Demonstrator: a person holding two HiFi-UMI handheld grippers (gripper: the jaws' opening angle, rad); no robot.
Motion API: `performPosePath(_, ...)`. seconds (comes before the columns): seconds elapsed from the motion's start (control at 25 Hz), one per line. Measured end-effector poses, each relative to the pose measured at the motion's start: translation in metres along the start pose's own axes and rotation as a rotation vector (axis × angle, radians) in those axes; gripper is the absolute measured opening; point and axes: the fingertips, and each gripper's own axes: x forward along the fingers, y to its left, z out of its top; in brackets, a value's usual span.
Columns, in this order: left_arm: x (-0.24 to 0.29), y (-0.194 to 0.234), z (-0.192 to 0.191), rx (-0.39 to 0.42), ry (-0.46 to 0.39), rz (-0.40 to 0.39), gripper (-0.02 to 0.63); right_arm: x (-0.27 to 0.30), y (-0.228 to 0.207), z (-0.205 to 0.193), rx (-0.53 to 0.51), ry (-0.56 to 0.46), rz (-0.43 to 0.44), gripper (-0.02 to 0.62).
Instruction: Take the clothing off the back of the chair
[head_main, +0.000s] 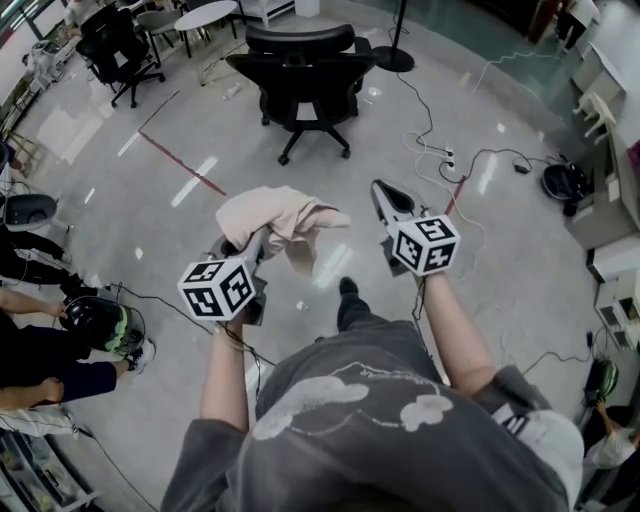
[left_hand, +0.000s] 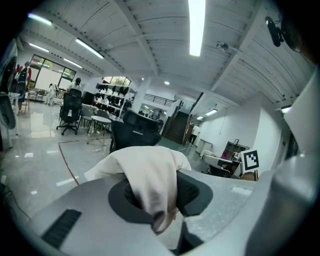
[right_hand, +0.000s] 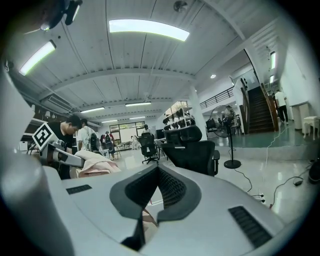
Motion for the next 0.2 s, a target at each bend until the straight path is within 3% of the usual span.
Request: performPosePath(0.2,0.0034,-0.0024,0.0018,0.002,0.007,-0.012,0.086,0.0007,-0.0078,-0.0071,0.019,0.021,-0.022,-0.008)
